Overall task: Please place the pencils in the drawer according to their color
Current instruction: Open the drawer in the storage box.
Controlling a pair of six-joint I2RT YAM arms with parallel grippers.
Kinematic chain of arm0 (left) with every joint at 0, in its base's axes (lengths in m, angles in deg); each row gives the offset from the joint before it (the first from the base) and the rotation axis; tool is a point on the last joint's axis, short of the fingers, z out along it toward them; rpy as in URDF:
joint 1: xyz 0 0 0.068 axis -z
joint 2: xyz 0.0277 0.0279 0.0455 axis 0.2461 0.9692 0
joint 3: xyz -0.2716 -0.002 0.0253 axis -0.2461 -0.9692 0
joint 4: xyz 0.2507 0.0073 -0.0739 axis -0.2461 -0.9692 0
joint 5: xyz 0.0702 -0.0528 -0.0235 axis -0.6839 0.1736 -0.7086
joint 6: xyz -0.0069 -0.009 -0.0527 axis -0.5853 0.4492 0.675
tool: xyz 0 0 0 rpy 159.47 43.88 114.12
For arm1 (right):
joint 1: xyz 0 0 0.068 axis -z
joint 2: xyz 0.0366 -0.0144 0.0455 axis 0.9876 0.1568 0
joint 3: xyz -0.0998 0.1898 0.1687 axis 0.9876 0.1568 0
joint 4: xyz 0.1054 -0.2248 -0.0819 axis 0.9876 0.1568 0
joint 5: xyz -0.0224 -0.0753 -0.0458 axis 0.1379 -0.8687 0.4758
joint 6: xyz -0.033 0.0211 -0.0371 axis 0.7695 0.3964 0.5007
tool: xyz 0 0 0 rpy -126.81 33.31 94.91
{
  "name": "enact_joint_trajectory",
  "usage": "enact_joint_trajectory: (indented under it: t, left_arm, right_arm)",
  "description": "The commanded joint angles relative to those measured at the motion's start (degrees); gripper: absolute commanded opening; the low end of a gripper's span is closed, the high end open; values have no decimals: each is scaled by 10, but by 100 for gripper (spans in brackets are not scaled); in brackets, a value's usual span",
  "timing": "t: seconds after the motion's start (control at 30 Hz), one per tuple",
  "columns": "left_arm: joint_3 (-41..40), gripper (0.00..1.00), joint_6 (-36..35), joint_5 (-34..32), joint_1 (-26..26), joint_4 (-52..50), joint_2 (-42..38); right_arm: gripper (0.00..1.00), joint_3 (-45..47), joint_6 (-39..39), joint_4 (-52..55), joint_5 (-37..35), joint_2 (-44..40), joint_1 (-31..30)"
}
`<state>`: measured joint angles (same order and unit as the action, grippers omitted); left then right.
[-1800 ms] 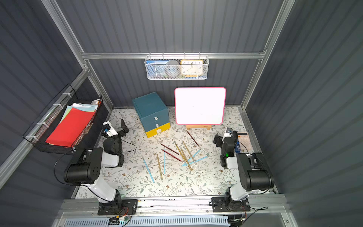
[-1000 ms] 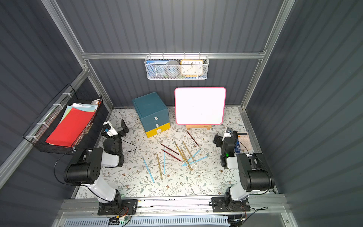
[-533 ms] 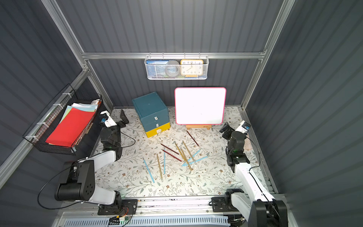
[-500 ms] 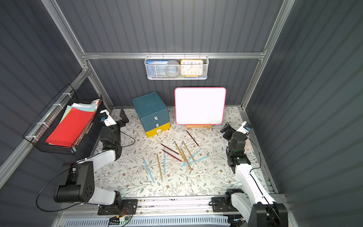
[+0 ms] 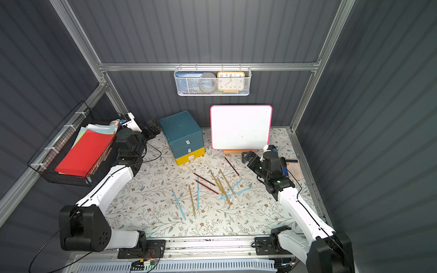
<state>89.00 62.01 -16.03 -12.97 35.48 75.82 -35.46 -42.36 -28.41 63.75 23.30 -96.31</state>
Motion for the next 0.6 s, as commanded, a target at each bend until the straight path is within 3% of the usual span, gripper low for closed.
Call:
enact_joint_trajectory:
  t: [0.0,0.33,0.57]
  left_arm:
    - [62,100,44,45,6,-105,29]
    - [229,100,56,57,6,-232,147]
    - [264,100,63,30,4,-274,186]
  right_arm:
    - [98,-33,-81,-19,22,38,-41]
    - [93,-162,-249,-178,78,244,-151]
    - [86,-273,-302,-220,66,364,-197]
